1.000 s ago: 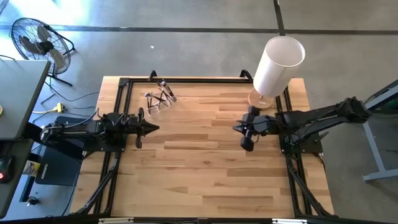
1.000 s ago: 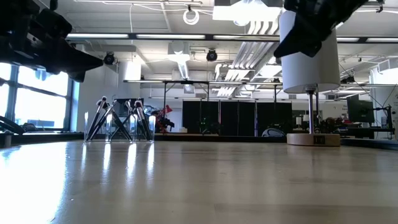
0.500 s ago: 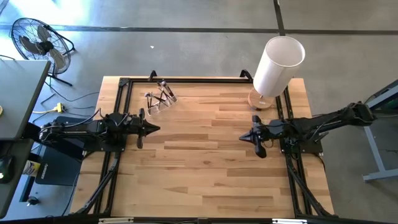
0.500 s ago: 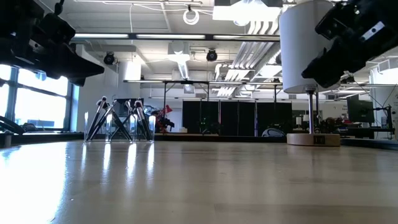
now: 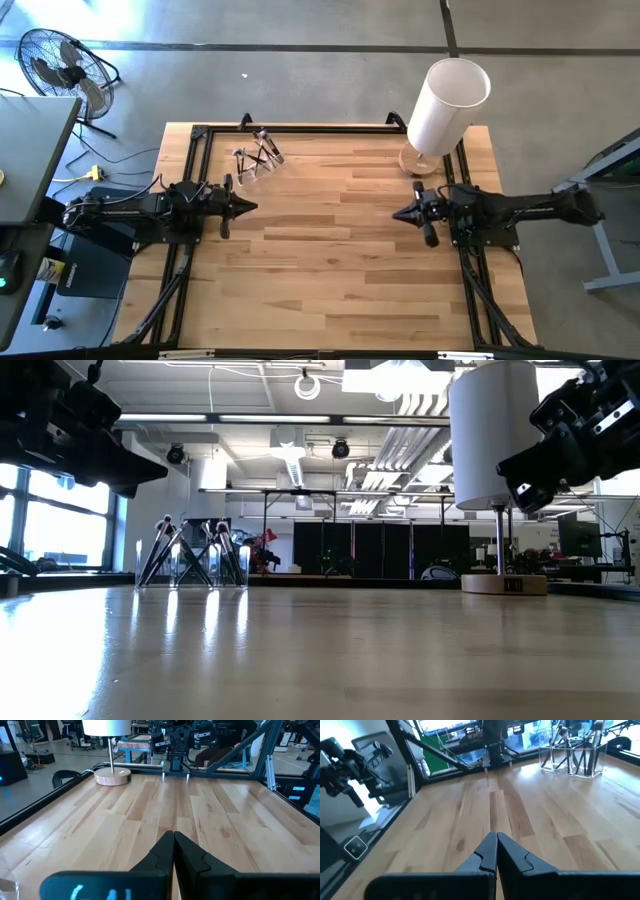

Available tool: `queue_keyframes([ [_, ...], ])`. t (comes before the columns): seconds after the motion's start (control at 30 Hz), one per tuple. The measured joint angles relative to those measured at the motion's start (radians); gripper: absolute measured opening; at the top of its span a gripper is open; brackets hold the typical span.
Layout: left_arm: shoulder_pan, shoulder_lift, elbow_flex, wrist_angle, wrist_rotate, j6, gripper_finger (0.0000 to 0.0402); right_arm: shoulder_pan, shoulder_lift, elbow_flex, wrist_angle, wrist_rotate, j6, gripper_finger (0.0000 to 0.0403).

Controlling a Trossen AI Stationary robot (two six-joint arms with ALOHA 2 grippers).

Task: Put items in baskets/containers
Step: Return to Home Position

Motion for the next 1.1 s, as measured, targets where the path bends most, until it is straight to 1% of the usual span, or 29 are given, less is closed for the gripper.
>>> queue_keyframes([
  [0.2, 0.000, 0.000, 0.000, 0.000, 0.000, 0.000, 0.0008, 0.001, -0.183, -0.007, -0.131, 0.078, 0.012, 0.0000],
  [0.33, 0.000, 0.000, 0.000, 0.000, 0.000, 0.000, 0.0008, 0.001, -0.296, -0.007, -0.250, 0.089, -0.009, 0.0000],
  [0.5, 0.000, 0.000, 0.000, 0.000, 0.000, -0.001, 0.0008, 0.001, -0.384, -0.005, -0.266, 0.132, -0.043, 0.0000],
  [0.77, 0.000, 0.000, 0.000, 0.001, 0.000, -0.001, 0.0008, 0.001, -0.376, -0.004, -0.269, 0.132, -0.018, 0.0000],
  [0.93, 0.000, 0.000, 0.000, 0.000, 0.000, -0.001, 0.0008, 0.001, -0.375, -0.004, -0.270, 0.142, -0.072, 0.0000],
  [1.1, 0.000, 0.000, 0.000, 0.000, 0.000, -0.001, 0.0008, 0.001, -0.375, -0.005, -0.266, 0.143, -0.085, 0.0000],
])
